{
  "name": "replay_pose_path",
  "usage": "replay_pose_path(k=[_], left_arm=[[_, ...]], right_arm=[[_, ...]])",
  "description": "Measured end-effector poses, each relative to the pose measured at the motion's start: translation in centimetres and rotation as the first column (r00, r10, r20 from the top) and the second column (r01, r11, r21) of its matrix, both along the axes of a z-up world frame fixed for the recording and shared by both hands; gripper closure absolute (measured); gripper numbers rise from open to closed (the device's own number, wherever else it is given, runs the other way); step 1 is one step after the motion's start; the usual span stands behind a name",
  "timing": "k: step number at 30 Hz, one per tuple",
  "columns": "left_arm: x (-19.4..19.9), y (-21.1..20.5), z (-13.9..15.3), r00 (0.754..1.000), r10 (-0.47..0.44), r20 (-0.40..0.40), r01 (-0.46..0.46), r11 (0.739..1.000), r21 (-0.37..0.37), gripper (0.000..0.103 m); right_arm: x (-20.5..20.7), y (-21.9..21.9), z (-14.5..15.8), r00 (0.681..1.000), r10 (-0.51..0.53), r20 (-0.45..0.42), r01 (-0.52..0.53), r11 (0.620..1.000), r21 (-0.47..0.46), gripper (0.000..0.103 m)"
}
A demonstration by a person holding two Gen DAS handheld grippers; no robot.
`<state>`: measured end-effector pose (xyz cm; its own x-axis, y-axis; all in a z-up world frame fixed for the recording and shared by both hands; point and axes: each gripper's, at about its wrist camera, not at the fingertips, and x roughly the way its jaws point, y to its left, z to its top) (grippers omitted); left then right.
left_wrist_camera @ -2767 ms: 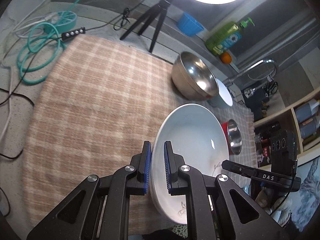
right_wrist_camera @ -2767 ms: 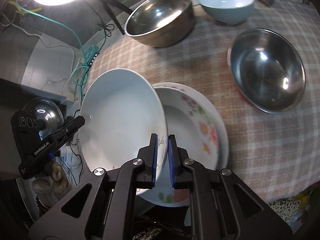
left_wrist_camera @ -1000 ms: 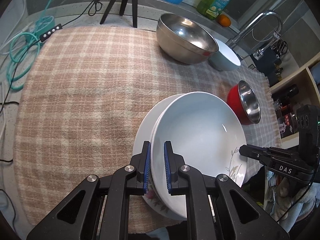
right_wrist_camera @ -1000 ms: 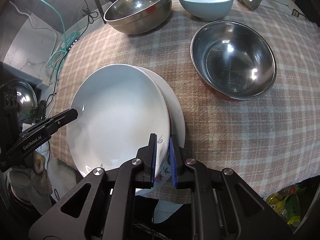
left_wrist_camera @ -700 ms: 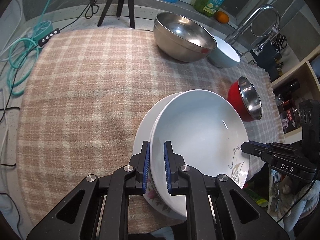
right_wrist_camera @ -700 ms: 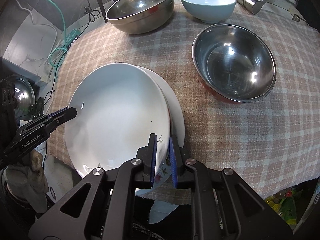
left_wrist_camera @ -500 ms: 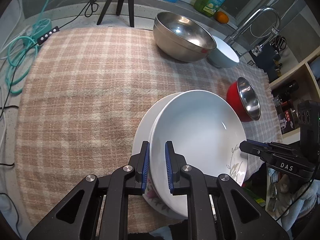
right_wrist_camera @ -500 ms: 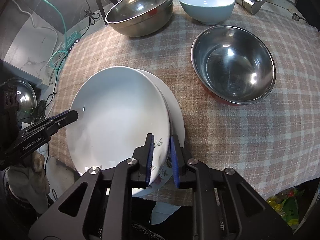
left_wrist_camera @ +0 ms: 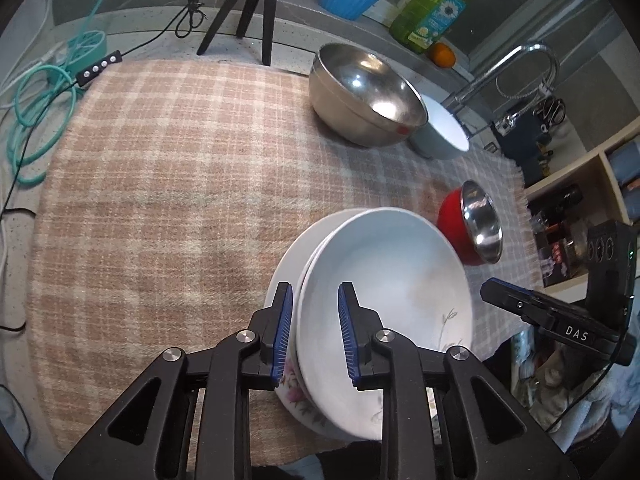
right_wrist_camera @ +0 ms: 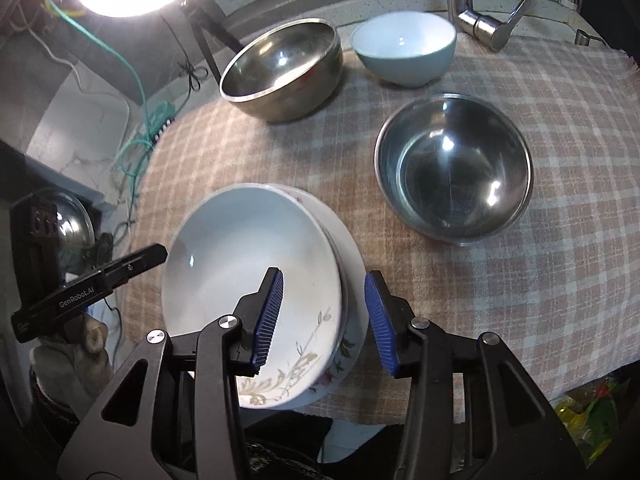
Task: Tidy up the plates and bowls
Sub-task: 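Move the right gripper to the rim of the large steel bowl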
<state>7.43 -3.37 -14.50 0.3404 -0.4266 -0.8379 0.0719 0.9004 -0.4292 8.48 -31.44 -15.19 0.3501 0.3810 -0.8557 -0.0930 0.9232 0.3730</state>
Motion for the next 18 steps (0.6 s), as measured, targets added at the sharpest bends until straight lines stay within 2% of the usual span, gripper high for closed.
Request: replay_pose_path(k=[11,18], left_arm=[[5.5,2.4,3.0,0.995,0.058,0.076,-0.053,0.996,-0.067,0.077],[10.1,3.1,3.5,0.994,0.071,0.084,-0.06,0.99,-0.125,0.077]], right_arm=[[4.3,-1.0,3.9,0.992,-0.084,0.091,0.072,0.99,0.122,0.059],[8.4,-0.5,4.3,0.989,-0.119,0.088,0.102,0.978,0.184,0.059]])
